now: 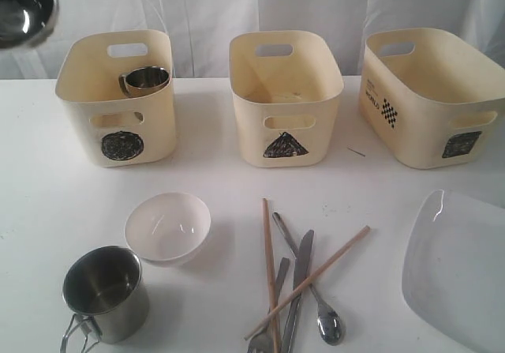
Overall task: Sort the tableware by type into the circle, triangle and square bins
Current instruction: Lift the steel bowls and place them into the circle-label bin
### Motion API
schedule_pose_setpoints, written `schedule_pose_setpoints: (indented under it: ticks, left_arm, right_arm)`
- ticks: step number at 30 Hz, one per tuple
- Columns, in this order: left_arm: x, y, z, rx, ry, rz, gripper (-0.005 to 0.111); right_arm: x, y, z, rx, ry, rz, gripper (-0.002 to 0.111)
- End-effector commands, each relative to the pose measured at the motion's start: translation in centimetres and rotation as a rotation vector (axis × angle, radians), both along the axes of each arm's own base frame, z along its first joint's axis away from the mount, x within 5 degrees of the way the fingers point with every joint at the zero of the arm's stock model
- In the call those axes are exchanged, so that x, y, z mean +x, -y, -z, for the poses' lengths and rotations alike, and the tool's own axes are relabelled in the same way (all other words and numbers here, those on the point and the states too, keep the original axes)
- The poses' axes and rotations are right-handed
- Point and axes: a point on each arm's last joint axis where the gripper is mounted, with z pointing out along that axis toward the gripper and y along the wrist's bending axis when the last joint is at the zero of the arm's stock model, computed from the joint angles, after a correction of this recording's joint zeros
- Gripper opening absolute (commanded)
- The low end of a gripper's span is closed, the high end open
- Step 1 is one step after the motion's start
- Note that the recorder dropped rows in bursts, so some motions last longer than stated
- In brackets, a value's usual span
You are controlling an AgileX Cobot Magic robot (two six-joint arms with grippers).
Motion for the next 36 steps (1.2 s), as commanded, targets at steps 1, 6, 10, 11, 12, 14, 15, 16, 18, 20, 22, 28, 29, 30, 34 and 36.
schedule_pose_setpoints:
  ticks: [1,6,10,11,12,14,15,16,18,20,22,28,29,30,34,36]
  left_arm:
    - [1.8,-1.1,-0.7,-0.171,0.116,-0.207,0.0]
    - [5.6,1.3,0.6,-0.061,0.205,-0.152,0.0]
    - [10.1,5.1,3.0,0.302,0.348,0.091,0.0]
    - [11.1,5.7,3.8,0.393,0.354,0.151,0.0]
    - [11.9,6.3,4.5,0.458,0.344,0.199,0.0]
    - [12.9,6.8,6.0,0.499,0.253,0.236,0.0]
    - [13.3,6.8,6.7,0.501,0.196,0.239,0.0]
    - [13.5,6.8,7.2,0.505,0.154,0.242,0.0]
    - [13.9,6.7,8.3,0.512,0.071,0.248,0.005]
    - [14.0,6.6,9.1,0.518,0.025,0.254,0.015]
    - [14.0,6.6,9.5,0.526,-0.003,0.259,0.028]
    - [13.9,6.5,9.6,0.479,-0.029,0.244,0.052]
    - [13.8,6.5,9.5,0.453,-0.038,0.235,0.052]
    - [13.6,6.4,9.1,0.424,-0.041,0.223,0.052]
    - [12.4,6.2,6.5,0.281,-0.051,0.16,0.051]
    - [11.1,6.0,5.0,0.21,-0.109,0.121,0.051]
  right_arm:
    - [0.0,0.0,-0.1,-0.002,0.01,0.005,0.0]
    - [0.0,0.0,-0.1,-0.002,0.01,0.005,0.0]
    - [0.0,0.0,-0.1,-0.002,0.01,0.005,0.0]
    - [0.0,0.0,-0.1,-0.002,0.01,0.005,0.0]
    - [0.0,0.0,-0.1,-0.002,0.01,0.005,0.0]
    - [0.0,0.0,-0.1,-0.002,0.01,0.005,0.0]
    - [0.0,0.0,-0.1,-0.002,0.01,0.005,0.0]
    - [0.0,0.0,-0.1,-0.002,0.01,0.005,0.0]
    - [0.0,0.0,-0.1,-0.002,0.01,0.005,0.0]
    - [0.0,0.0,-0.1,-0.002,0.01,0.005,0.0]
    - [0.0,0.0,-0.1,-0.002,0.01,0.005,0.0]
    - [0.0,0.0,-0.1,-0.002,0.01,0.005,0.0]
    - [0.0,0.0,-0.1,-0.002,0.01,0.005,0.0]
    - [0.0,0.0,-0.1,-0.002,0.01,0.005,0.0]
    - [0.0,0.0,-0.1,-0.002,0.01,0.005,0.0]
    - [0.0,0.0,-0.1,-0.002,0.01,0.005,0.0]
